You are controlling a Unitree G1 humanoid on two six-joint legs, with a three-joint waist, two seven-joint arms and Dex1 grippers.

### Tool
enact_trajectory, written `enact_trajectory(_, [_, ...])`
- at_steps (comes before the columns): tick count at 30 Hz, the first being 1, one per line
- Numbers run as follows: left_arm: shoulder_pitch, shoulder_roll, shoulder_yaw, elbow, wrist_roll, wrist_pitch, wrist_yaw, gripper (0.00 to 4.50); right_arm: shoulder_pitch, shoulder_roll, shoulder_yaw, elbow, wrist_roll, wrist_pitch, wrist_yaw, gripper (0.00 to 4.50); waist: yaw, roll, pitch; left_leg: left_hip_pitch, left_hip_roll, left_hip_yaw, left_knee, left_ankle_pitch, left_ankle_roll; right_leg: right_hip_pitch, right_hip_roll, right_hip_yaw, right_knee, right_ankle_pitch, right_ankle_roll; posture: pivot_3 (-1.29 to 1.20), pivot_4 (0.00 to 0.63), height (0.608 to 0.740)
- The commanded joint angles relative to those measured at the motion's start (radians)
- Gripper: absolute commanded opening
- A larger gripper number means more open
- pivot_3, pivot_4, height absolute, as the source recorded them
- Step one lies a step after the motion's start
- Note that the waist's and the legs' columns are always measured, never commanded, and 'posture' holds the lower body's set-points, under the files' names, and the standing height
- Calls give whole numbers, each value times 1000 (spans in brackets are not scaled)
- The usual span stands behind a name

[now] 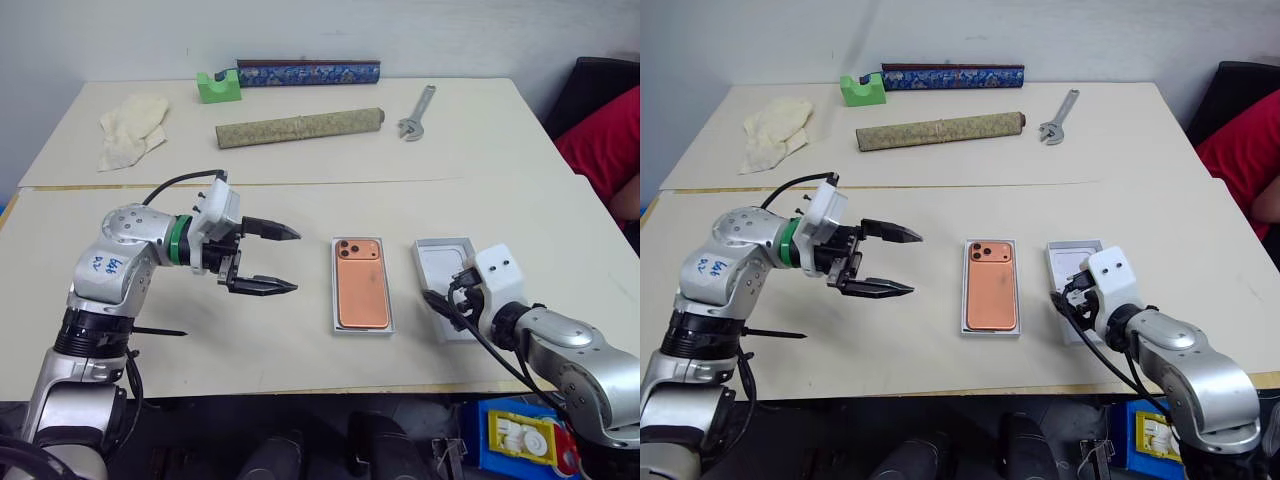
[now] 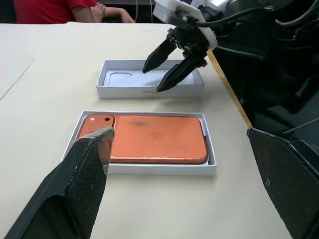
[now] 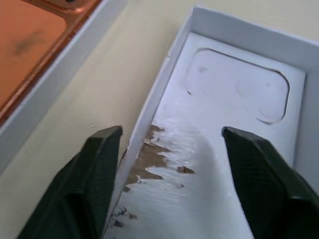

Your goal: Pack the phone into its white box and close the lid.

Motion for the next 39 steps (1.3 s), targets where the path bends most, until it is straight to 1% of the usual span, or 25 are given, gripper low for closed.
enact_trajectory(1, [-11,8,24,-47,-10,1,19,4500,2,31,13,10,-4,18,-25,1809,-1,0,0,0,0,0,0,0,0,0,0,0,0,0,0,0,150,740])
enact_trajectory(4, [-11,12,20,-47,-6,0,24,4500,2,39,18,7,-6,21,-27,770,-3,0,0,0,0,0,0,0,0,0,0,0,0,0,0,0,150,740])
enact_trajectory(5, [-9,13,21,-46,-4,2,29,4500,-2,42,10,1,3,31,-25,529,-3,0,0,0,0,0,0,0,0,0,0,0,1,0,0,0,150,740])
enact_trajectory(6, [-6,14,21,-44,-3,1,32,4500,-5,39,7,-5,8,34,-21,182,-5,0,0,0,0,0,0,0,0,0,0,0,1,0,0,0,150,740])
enact_trajectory(7, [-4,14,21,-43,-2,1,35,4500,-9,32,7,-10,9,32,-15,18,-7,0,0,0,0,0,0,0,0,0,0,0,1,0,0,0,150,740])
enact_trajectory(9, [3,17,22,-44,0,2,40,4500,-26,34,-6,-22,29,30,2,18,-10,0,0,0,0,0,0,0,0,0,0,0,1,0,0,0,150,740])
enact_trajectory(11, [21,28,23,-45,10,-7,43,4500,-81,86,-56,-53,129,72,32,18,-16,0,0,0,0,0,0,0,0,0,0,0,1,0,0,0,150,740])
enact_trajectory(15, [69,59,38,-39,39,-44,56,4500,-236,304,-226,-49,505,321,61,18,-38,2,0,2,2,0,-1,0,0,0,2,0,1,0,0,0,150,740])
enact_trajectory(17, [89,73,58,-36,39,-44,70,4500,-314,407,-280,13,629,421,34,18,-39,2,0,2,3,-1,-1,0,0,0,2,-1,1,0,-1,0,150,740])
enact_trajectory(19, [118,93,83,-33,42,-47,83,4500,-388,494,-284,114,758,455,-28,18,-41,3,1,2,2,-2,-2,0,0,0,2,-2,2,0,-2,0,150,740])
enact_trajectory(22, [174,125,123,-47,43,-47,108,4500,-482,614,-285,306,910,443,-169,18,-46,4,1,4,2,-1,-3,0,0,0,2,-3,3,1,-3,0,150,740])
enact_trajectory(24, [210,140,147,-63,43,-42,128,4500,-506,638,-255,437,1053,375,-295,18,-48,5,1,7,2,-1,-3,0,0,-1,1,-5,6,1,-4,0,150,740])
enact_trajectory(26, [251,154,174,-76,43,-36,151,4500,-515,655,-221,547,1128,316,-402,18,-47,7,2,11,1,-1,-3,0,0,0,1,-8,9,4,-10,0,150,740])
enact_trajectory(28, [299,168,203,-85,40,-31,168,4500,-518,693,-198,654,1156,243,-487,18,-51,7,2,14,1,-1,-4,-1,-1,1,1,-11,10,5,-12,0,150,740])
enact_trajectory(30, [333,177,219,-96,35,-24,181,4500,-505,715,-176,716,1186,178,-559,18,-57,8,2,16,1,3,-8,-1,-2,2,0,-13,9,5,-13,0,150,740])
enact_trajectory(33, [342,176,203,-81,54,-34,187,3918,-459,701,-133,724,1194,133,-598,0,-63,8,2,16,1,4,-7,-1,-3,2,-1,-15,9,5,-13,0,150,740])
enact_trajectory(36, [320,166,161,-42,92,-45,191,2980,-418,684,-105,718,1199,83,-626,0,-71,10,2,18,1,5,-5,-2,-4,3,-2,-18,9,6,-13,0,150,740])
enact_trajectory(39, [235,118,70,74,173,-107,201,2068,-359,666,-77,681,1162,34,-637,0,-66,13,0,18,1,6,-5,-2,-4,5,-2,-18,8,6,-13,0,150,740])
